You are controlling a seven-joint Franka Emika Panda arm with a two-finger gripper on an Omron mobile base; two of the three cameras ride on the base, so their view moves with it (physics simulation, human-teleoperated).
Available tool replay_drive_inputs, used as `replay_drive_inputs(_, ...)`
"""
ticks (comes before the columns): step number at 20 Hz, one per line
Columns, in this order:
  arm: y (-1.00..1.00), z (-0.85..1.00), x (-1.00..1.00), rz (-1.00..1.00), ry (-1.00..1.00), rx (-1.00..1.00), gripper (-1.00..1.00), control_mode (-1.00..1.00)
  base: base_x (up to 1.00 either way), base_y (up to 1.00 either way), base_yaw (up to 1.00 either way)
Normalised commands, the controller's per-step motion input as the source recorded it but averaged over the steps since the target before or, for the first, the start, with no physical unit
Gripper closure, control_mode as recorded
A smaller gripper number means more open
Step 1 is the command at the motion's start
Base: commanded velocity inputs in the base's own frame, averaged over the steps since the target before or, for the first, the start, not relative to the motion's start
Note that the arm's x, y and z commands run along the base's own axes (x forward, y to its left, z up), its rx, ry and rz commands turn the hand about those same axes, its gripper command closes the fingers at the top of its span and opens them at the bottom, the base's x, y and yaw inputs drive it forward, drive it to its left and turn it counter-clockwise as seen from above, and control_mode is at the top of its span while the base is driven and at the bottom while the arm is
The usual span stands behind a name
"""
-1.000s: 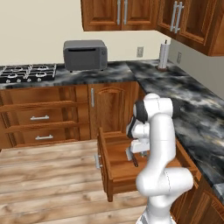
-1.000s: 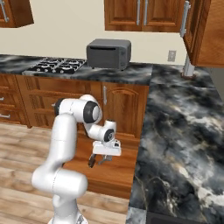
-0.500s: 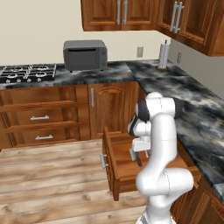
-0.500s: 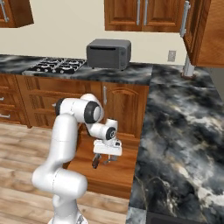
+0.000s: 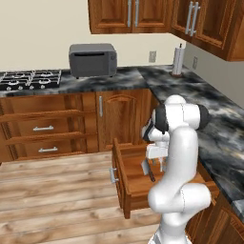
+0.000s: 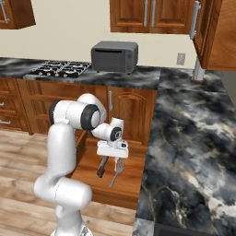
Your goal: Pick up the metallic utensils from the counter and place them in the open drawer. Make sure not to pick up any wooden utensils.
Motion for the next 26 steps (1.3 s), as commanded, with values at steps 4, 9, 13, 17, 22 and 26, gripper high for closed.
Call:
replay_drive_inputs(4,0.00,0.70,-0.59,0.00,-0.19,0.00,-1.00,-1.00,0.00,0.00,0.00)
replay_drive_inputs(9,0.00,0.62,-0.71,0.00,-0.28,0.00,-1.00,-1.00,0.00,0.00,0.00)
replay_drive_inputs(13,0.03,0.59,-0.76,0.00,-0.29,0.00,-1.00,-1.00,0.00,0.00,0.00)
replay_drive_inputs(17,0.08,0.61,-0.72,0.00,-0.28,0.00,-1.00,-1.00,0.00,0.00,0.00)
replay_drive_inputs(22,0.01,0.77,-0.58,0.00,-0.20,0.00,-1.00,-1.00,0.00,0.00,0.00)
replay_drive_inputs(26,0.02,0.81,-0.55,0.00,-0.18,0.00,-1.00,-1.00,0.00,0.00,0.00)
